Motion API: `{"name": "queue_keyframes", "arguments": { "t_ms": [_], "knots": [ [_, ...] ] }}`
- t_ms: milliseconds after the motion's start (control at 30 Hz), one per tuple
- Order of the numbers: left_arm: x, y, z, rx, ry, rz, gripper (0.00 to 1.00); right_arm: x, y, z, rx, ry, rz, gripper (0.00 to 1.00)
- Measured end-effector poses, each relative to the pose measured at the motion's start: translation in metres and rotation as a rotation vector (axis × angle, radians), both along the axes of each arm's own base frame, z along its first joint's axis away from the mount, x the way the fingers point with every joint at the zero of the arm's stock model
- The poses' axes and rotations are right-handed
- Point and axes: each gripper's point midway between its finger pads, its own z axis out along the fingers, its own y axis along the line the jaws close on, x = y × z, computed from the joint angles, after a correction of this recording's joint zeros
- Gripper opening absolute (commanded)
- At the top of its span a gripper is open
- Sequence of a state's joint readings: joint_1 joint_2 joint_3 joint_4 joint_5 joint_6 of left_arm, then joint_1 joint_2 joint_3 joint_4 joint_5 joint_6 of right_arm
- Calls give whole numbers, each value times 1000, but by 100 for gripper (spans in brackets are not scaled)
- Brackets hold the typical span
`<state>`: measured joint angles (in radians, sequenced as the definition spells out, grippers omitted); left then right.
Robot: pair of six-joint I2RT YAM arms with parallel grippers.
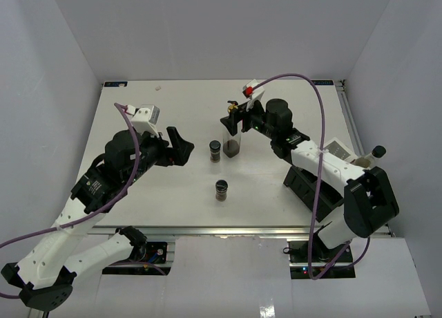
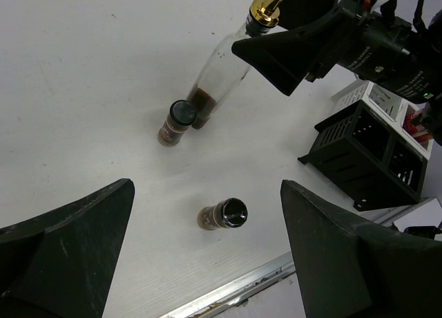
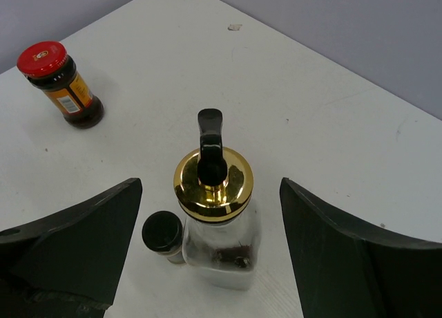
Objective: Organize the condiment bottles
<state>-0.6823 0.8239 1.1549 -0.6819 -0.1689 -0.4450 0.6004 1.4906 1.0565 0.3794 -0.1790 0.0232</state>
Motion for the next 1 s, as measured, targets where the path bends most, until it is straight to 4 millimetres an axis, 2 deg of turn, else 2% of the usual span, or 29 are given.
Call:
{"name": "queue_keyframes", "arguments": {
  "t_ms": [133, 333, 567, 833, 1000],
  "knots": [
    [0, 1, -1, 9, 2, 1, 98, 8, 8, -8, 10, 11, -8, 74],
    [-1, 2, -3, 21, 4, 1, 98, 14, 13, -7, 42, 0, -20, 51],
    [0, 2, -4, 26, 4, 0, 98, 18, 13, -4, 53, -15, -45, 9],
    [2, 0, -5, 31, 9, -3, 98, 19, 11, -3, 34, -32, -60, 8],
    [1, 0, -4, 29, 9, -7, 98, 17, 1, 0, -5, -44, -87, 8]
  ]
}}
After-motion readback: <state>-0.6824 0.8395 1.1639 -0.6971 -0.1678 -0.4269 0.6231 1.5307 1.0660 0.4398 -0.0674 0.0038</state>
